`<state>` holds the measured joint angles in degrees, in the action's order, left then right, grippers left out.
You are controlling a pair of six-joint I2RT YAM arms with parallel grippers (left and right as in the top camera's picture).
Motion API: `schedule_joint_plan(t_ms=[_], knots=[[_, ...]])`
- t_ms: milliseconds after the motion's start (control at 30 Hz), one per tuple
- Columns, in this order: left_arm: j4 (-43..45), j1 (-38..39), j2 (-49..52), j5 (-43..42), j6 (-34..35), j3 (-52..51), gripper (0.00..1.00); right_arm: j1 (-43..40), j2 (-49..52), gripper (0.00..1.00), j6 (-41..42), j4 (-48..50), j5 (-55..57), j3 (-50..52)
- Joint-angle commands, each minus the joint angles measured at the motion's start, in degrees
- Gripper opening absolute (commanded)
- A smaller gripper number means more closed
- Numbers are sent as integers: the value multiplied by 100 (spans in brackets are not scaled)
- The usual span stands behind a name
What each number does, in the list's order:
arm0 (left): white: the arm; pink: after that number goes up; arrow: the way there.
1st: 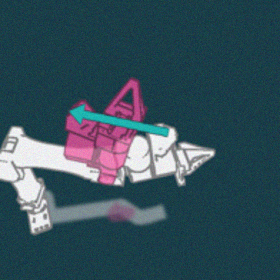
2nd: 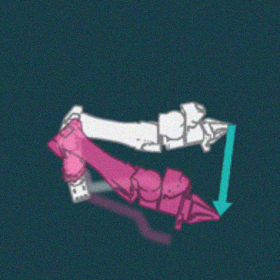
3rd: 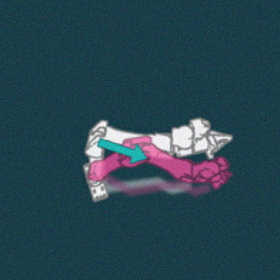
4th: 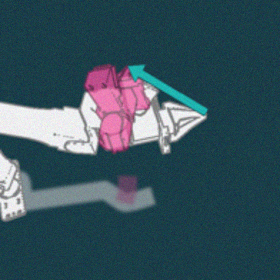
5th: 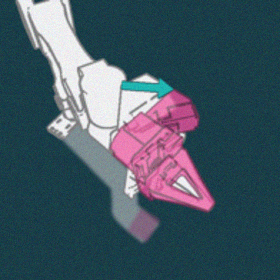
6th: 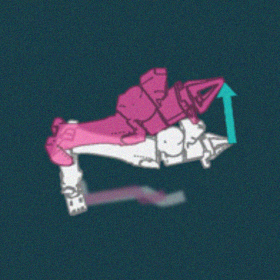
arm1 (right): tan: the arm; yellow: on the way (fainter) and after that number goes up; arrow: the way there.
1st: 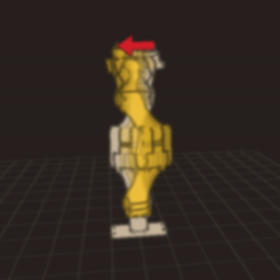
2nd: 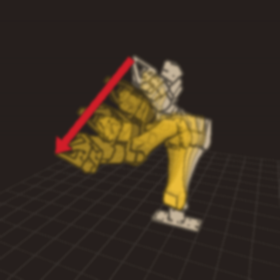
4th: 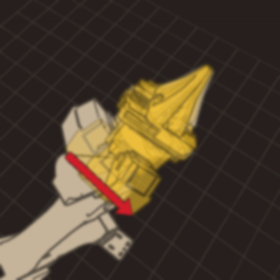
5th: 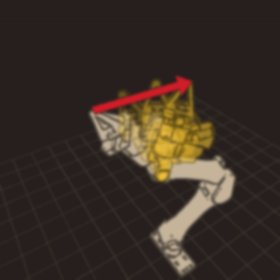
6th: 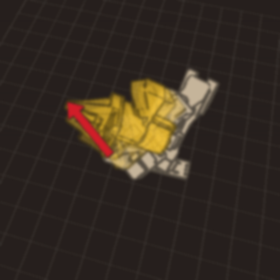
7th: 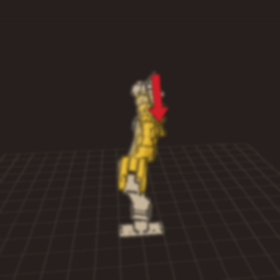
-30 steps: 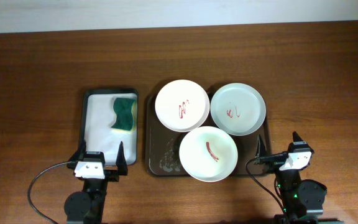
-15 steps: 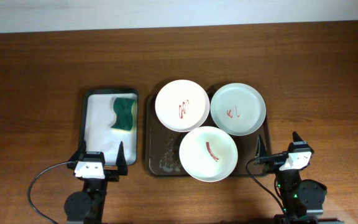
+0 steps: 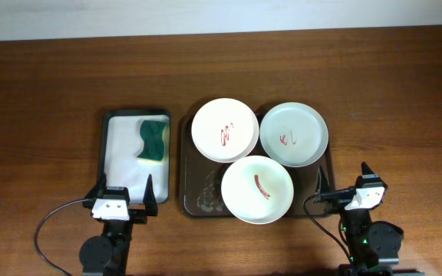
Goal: Clean dirty plates on tray and stack at the side
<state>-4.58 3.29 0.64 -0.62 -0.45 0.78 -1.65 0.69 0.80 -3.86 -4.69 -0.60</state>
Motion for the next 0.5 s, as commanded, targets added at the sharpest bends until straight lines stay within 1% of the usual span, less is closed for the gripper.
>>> schedule_joint_plan(t_ms=[0, 367, 467], knots=[[-22, -35, -28, 39, -90, -24, 99, 52, -48, 99, -37, -28, 44, 28], [-20, -35, -28, 39, -87, -24, 99, 52, -48, 99, -33, -24, -50, 28], [-26, -35, -28, 39, -85, -20, 99, 52, -48, 99, 142, -26, -42, 13]])
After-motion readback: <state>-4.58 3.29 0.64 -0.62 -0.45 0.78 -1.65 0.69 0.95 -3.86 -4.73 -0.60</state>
